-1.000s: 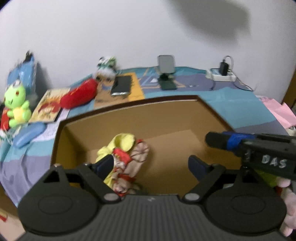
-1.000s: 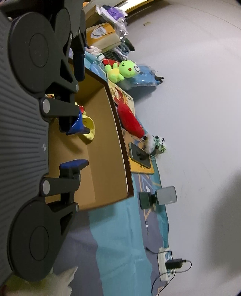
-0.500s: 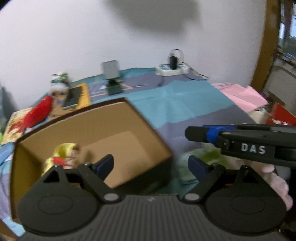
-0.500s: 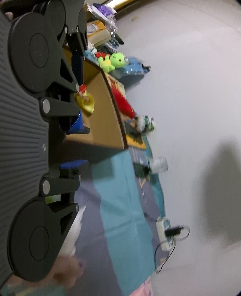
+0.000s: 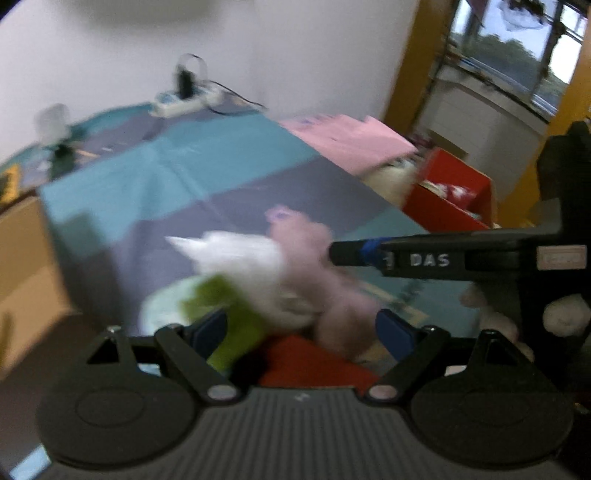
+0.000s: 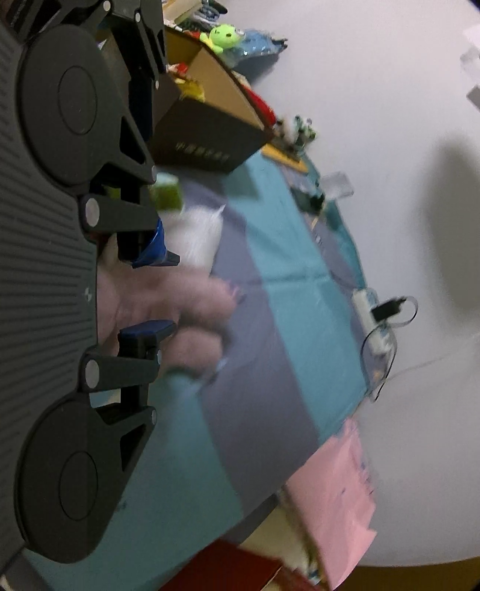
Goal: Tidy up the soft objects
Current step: 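Move the right gripper to the pile and grasp the pink plush bunny, then lift the pink plush bunny with the right gripper toward the box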
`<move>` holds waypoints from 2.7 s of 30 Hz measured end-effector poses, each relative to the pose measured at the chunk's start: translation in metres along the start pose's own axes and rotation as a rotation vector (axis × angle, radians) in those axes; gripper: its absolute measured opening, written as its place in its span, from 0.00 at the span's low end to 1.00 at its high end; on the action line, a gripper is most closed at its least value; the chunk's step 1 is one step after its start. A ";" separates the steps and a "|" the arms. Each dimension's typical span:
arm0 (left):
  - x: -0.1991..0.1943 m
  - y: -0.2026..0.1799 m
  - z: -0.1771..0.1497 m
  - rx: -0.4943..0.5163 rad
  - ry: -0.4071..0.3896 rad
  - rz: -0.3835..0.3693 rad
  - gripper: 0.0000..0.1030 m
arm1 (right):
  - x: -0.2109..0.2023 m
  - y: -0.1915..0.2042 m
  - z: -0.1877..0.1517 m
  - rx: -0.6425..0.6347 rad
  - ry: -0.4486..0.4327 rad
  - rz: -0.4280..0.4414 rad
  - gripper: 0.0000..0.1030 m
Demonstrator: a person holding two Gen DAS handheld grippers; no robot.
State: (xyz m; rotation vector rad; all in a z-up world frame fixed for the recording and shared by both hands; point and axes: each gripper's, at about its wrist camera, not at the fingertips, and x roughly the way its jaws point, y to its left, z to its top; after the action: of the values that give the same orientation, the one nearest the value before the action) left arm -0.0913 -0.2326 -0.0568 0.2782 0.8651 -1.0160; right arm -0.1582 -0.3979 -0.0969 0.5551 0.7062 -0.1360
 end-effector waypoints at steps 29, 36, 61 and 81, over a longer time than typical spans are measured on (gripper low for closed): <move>0.097 -0.040 0.007 -0.016 0.135 -0.058 0.81 | 0.043 -0.071 0.004 0.187 0.309 0.235 0.20; 0.073 -0.058 0.020 0.078 0.071 -0.139 0.74 | 0.013 -0.057 0.000 0.132 0.267 0.228 0.22; 0.081 -0.038 0.010 0.120 -0.001 -0.197 0.85 | 0.024 -0.056 -0.010 0.267 0.202 0.211 0.29; -0.103 0.058 0.013 0.002 -0.446 0.132 0.85 | 0.033 0.141 0.071 -0.160 0.098 0.556 0.28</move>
State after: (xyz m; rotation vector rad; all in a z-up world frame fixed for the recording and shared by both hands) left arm -0.0610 -0.1451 0.0180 0.1006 0.4354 -0.9082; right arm -0.0494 -0.3141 -0.0127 0.5882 0.6277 0.4643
